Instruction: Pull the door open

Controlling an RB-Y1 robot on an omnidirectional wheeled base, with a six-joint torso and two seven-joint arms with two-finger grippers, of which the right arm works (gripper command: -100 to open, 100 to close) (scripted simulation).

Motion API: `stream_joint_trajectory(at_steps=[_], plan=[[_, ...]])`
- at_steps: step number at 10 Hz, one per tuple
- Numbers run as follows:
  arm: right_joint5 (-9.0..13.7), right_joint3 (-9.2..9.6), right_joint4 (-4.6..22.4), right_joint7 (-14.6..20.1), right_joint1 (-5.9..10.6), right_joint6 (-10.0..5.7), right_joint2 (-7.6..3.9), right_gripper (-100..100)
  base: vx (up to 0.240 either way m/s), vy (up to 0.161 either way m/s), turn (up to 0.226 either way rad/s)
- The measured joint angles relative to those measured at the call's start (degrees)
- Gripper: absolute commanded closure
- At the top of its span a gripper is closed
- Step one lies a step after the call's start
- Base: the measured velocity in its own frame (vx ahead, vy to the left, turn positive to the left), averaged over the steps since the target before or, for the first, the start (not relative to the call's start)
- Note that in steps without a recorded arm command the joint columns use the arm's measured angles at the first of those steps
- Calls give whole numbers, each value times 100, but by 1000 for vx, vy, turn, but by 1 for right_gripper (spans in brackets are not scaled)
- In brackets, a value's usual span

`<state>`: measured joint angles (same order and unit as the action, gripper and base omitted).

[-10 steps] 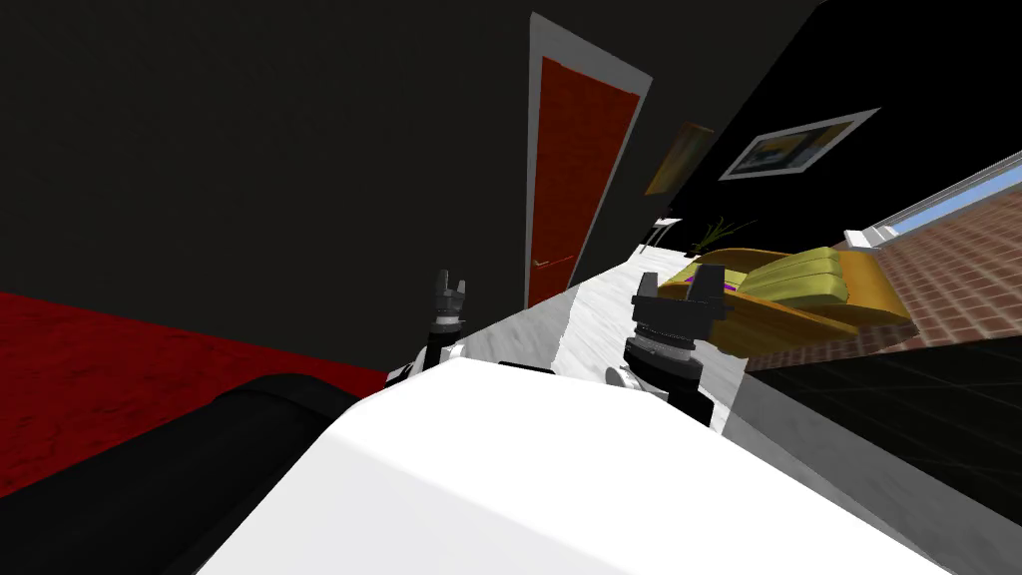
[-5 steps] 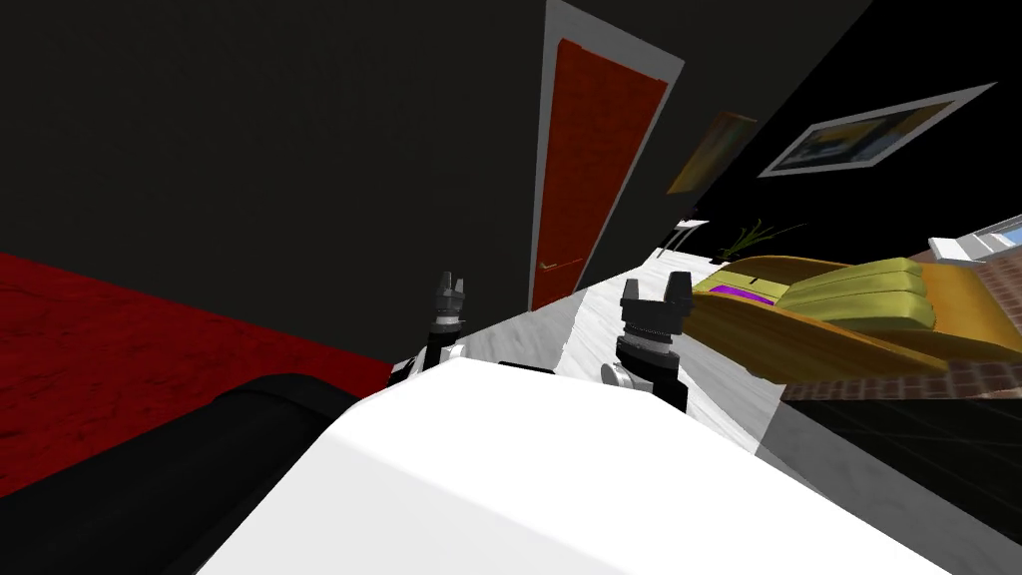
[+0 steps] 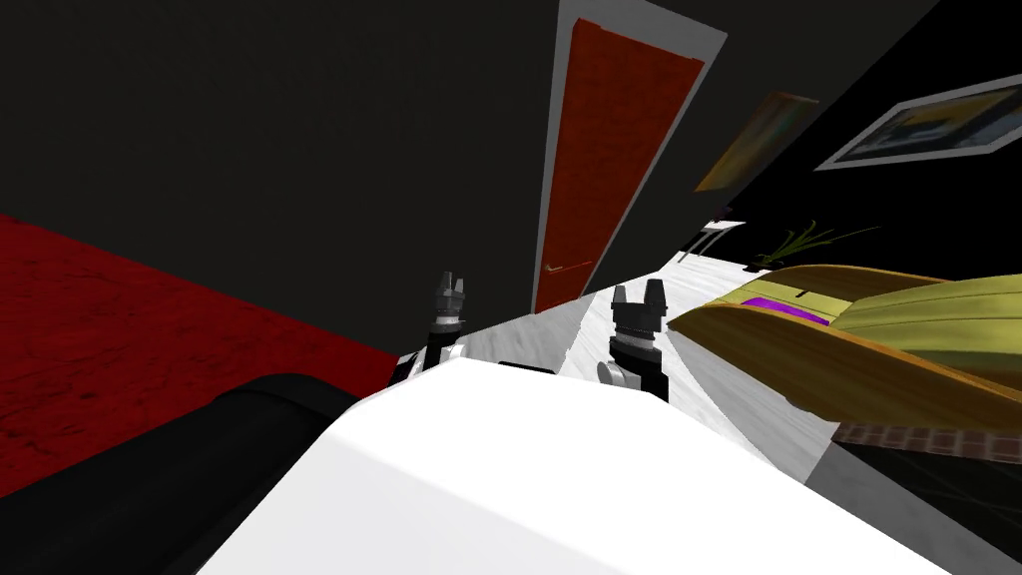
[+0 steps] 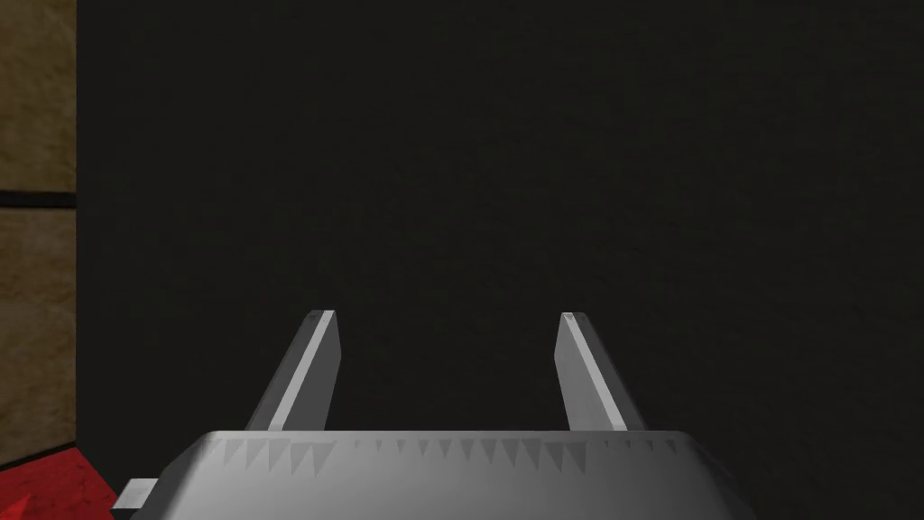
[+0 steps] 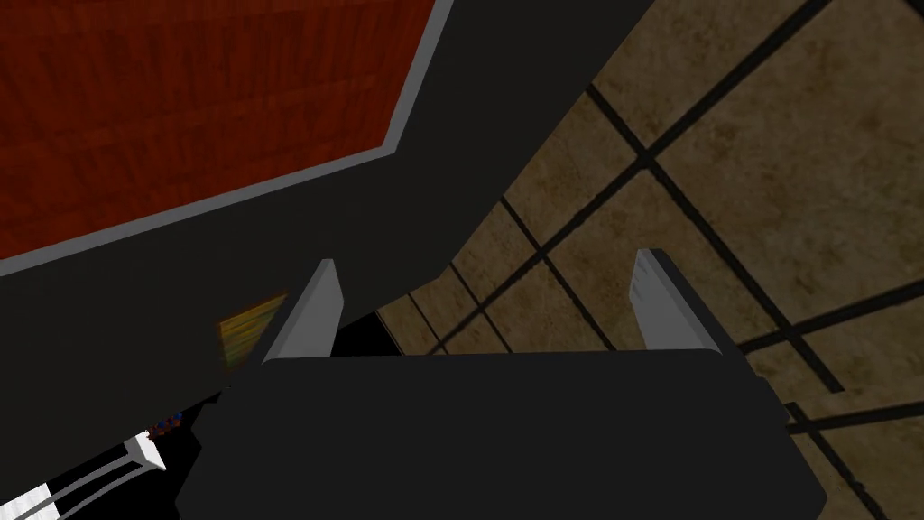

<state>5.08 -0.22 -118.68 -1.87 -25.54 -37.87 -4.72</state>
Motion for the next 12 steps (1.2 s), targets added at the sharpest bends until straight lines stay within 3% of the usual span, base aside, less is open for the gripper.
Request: stream_joint_trajectory(at_steps=[2,4,12], plan=[[3,-2,254,15,73,-68,-18,-100,52,-39,152],[20,-33,656,42,258,-126,-52,-100,69,-73,161],[96,-138,1882,153,736,-231,-190,-100,59,-59,130]])
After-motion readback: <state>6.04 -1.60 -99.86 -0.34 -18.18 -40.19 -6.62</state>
